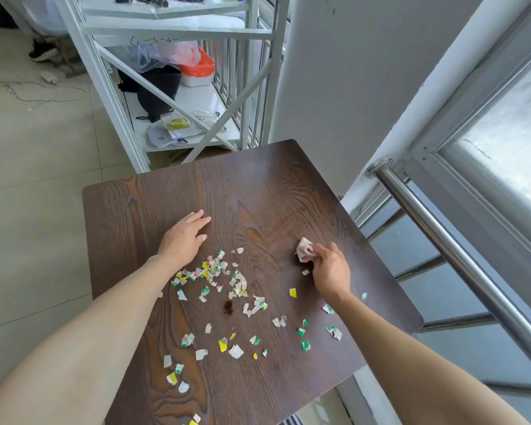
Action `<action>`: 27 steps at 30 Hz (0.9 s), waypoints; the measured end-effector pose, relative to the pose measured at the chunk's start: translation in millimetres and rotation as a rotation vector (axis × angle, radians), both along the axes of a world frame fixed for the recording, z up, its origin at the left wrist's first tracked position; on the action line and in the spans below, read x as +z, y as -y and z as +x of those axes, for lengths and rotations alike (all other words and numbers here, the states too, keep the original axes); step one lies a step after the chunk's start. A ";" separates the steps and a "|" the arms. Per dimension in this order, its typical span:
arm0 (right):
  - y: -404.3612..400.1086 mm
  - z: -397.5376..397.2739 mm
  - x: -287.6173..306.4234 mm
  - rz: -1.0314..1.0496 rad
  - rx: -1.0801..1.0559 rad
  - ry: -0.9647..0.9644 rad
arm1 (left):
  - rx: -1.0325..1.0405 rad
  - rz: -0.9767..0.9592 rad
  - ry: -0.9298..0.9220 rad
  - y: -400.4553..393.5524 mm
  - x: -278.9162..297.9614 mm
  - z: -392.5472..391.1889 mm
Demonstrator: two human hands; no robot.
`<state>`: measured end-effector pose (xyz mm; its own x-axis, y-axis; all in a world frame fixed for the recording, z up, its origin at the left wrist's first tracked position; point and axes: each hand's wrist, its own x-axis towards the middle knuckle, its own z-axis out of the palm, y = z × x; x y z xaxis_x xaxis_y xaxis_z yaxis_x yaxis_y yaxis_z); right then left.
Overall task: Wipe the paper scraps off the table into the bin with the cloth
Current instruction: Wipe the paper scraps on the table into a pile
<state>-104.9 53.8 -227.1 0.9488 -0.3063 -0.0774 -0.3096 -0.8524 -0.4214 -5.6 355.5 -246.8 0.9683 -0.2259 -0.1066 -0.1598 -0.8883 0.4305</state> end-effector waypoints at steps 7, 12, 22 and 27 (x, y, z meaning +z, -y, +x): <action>-68.1 -24.8 -0.6 0.102 0.037 0.000 | 0.023 -0.010 -0.033 3.3 0.9 -0.2; -93.2 -33.6 4.8 0.172 0.249 -0.041 | 0.041 0.040 -0.026 8.9 4.7 -4.3; 8.3 -25.3 15.4 0.034 -0.083 0.045 | -0.074 -0.037 -0.036 22.9 6.6 -15.2; -17.3 -37.5 3.0 0.105 -0.219 0.006 | -0.082 -0.072 -0.042 34.5 0.4 -15.8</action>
